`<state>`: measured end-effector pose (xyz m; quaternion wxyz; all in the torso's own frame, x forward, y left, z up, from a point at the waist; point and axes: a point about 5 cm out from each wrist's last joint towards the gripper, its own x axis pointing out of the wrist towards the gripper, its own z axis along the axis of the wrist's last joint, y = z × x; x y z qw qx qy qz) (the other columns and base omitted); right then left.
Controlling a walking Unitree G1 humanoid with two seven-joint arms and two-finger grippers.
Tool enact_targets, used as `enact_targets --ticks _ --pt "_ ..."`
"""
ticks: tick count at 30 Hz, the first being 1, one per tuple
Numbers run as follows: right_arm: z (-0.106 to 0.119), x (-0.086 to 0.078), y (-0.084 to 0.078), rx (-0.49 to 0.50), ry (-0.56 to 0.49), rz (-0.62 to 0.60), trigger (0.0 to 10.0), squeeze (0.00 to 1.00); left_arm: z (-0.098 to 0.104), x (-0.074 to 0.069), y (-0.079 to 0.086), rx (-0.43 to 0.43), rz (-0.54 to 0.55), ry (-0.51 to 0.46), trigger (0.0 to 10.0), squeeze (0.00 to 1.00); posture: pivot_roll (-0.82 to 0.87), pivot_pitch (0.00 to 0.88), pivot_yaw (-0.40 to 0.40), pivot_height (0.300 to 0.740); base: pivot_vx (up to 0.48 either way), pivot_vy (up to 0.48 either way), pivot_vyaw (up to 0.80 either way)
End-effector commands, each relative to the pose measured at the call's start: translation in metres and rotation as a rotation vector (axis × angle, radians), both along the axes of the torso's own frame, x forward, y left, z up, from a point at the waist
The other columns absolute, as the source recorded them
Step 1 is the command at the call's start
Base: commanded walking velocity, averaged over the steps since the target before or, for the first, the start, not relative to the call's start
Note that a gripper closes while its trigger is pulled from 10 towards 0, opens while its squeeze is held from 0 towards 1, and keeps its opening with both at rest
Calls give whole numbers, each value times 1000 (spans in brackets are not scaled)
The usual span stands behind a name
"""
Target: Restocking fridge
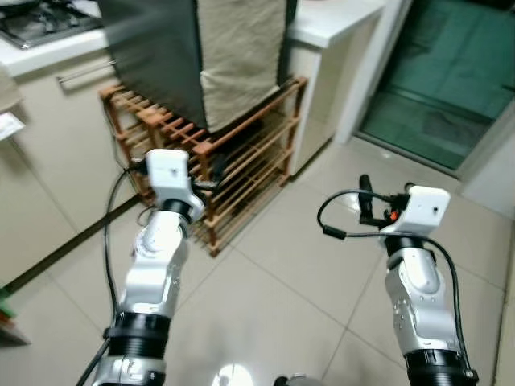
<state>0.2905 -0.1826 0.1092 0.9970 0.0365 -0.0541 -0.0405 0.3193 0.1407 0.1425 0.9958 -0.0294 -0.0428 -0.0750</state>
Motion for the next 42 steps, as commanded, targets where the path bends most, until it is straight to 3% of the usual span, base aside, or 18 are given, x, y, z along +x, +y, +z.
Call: enact_targets --ticks 1,11,28,33,42 --pt "6 3 -1 -16 -26 -4 10000 4 5 2 1 -13 3 -26 10000 0 -96 0 1 740 480 0 0" --pt "8 6 0 -31 -35 7 10000 4 12 9 -2 -53 21 -39 10000 0 -116 0 16 740 465 0 0" --pt "7 8 3 -33 -29 19 10000 4 15 10 11 -88 99 -35 10000 0 -101 0 12 740 443 33 0" --pt "7 8 3 -36 -26 21 10000 4 16 11 10 -109 84 -33 10000 0 -101 0 12 740 0 475 0" --pt "6 8 2 -33 -18 20 10000 4 18 12 2 -46 53 -36 10000 0 -107 0 13 740 0 320 -356"
